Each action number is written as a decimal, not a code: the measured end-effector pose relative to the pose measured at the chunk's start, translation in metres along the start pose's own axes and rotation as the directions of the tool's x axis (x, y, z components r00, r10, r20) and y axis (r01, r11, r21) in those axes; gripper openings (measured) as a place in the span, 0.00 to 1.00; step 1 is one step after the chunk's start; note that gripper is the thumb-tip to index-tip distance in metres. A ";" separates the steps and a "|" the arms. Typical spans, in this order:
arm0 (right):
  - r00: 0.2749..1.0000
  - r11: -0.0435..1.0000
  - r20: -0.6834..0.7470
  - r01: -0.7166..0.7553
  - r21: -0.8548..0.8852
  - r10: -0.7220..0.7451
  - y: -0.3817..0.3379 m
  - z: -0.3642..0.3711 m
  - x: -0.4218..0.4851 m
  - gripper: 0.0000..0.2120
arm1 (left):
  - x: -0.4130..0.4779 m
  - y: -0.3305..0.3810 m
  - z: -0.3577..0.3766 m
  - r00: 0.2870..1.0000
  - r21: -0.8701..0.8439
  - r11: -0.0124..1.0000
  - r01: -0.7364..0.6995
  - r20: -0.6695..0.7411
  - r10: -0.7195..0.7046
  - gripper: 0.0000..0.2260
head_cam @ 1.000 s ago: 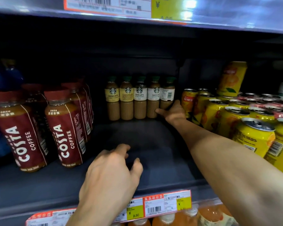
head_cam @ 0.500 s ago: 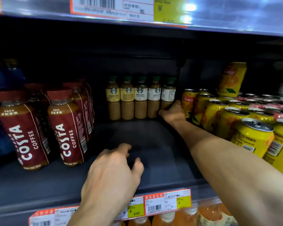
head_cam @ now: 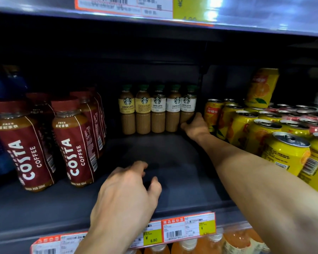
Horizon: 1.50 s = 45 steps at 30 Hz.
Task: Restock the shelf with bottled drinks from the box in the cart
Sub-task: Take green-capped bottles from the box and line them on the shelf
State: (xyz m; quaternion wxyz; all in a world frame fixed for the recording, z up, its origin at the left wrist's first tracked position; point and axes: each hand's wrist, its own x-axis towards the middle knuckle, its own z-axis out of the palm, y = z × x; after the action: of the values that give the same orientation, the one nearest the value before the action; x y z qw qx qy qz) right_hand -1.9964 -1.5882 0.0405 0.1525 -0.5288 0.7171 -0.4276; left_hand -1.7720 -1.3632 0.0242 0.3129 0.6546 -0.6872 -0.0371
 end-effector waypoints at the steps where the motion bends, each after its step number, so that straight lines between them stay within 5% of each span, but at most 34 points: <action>1: 1.000 1.000 0.011 0.003 0.002 -0.003 0.000 -0.001 0.000 0.28 | 0.000 0.000 0.000 1.000 0.004 1.000 0.004 0.004 -0.004 0.22; 24: 0.995 0.982 0.094 -0.020 -0.190 0.038 -0.004 -0.011 -0.027 0.26 | -0.001 0.006 -0.006 0.996 0.029 0.998 0.055 0.072 -0.057 0.20; 31: 0.966 0.905 0.256 0.137 -0.403 -0.032 0.000 -0.031 -0.084 0.21 | -0.003 0.008 -0.010 0.983 0.096 0.989 -0.111 0.157 0.095 0.19; 37: 0.887 0.826 0.459 0.295 -0.480 -0.051 -0.008 -0.063 -0.141 0.27 | 0.000 0.008 -0.018 0.944 0.146 0.975 -0.167 0.311 0.116 0.18; 45: 0.829 0.818 0.546 0.392 -0.420 -0.117 -0.023 -0.125 -0.233 0.29 | -0.042 0.015 -0.052 0.894 0.245 0.940 -0.239 0.433 0.114 0.28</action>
State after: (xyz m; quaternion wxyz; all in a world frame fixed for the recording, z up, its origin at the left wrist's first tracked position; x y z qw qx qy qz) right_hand -1.9738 -1.3265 0.0776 0.1237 -0.7357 0.6603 -0.0860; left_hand -1.7621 -1.3036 0.0564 0.0628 0.6048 -0.7927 -0.0440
